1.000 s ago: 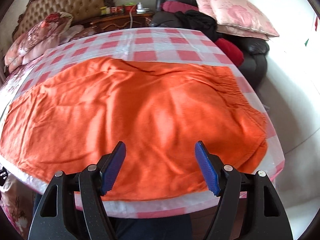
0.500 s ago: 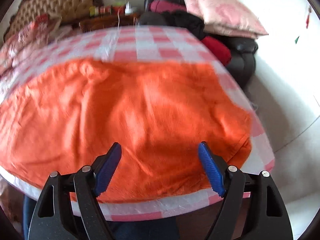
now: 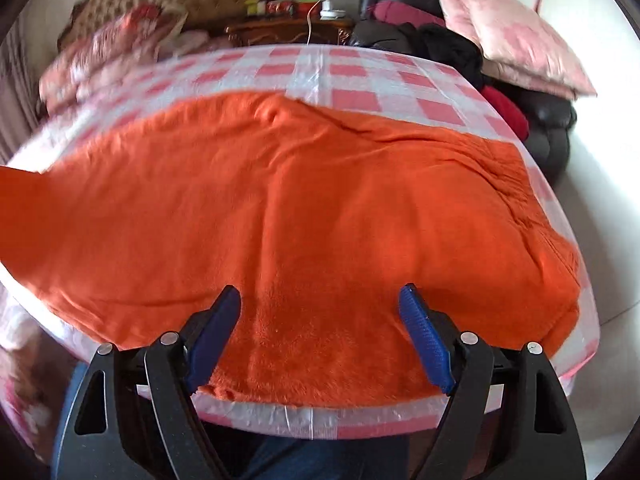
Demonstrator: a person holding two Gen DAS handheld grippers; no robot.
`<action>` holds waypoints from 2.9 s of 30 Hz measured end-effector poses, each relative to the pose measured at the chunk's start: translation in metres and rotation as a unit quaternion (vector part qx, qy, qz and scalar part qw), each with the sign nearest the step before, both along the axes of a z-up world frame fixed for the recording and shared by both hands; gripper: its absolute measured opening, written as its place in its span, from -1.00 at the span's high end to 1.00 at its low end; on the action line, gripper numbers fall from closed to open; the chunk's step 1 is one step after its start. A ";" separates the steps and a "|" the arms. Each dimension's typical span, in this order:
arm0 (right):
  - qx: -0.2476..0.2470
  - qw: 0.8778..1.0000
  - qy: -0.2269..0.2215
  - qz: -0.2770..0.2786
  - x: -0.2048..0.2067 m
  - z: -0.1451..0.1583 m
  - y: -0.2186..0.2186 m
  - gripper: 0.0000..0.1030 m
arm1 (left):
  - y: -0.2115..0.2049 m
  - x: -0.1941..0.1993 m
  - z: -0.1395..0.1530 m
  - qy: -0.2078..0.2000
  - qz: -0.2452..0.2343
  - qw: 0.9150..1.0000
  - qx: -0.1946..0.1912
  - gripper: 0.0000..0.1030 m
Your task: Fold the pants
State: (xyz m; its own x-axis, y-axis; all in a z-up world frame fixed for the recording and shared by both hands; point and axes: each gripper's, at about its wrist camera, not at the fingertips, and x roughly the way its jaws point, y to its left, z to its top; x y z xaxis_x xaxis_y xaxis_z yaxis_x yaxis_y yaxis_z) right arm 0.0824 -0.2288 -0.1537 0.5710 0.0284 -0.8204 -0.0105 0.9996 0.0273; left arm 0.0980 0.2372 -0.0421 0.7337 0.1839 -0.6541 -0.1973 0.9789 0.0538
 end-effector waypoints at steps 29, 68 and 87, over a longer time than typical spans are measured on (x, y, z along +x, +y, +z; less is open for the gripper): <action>0.311 0.923 0.214 0.070 0.125 0.004 0.063 -0.50 | -0.240 -0.056 -0.122 -0.070 -0.239 0.969 0.007 0.84; 0.156 0.967 0.151 0.133 0.164 -0.005 0.098 0.72 | -0.096 -0.128 -0.131 -0.071 -0.093 0.991 -0.061 0.09; 0.096 0.977 0.120 0.145 0.156 0.011 0.120 0.86 | -0.042 -0.093 -0.171 -0.013 -0.078 0.977 -0.198 0.78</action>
State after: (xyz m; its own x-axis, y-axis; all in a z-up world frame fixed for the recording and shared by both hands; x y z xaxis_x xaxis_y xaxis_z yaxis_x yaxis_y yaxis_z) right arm 0.2387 -0.1084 -0.1428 0.3084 0.3283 -0.8928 -0.2637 0.9313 0.2513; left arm 0.0052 0.1951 -0.2135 0.7499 -0.1948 -0.6322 -0.0404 0.9404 -0.3376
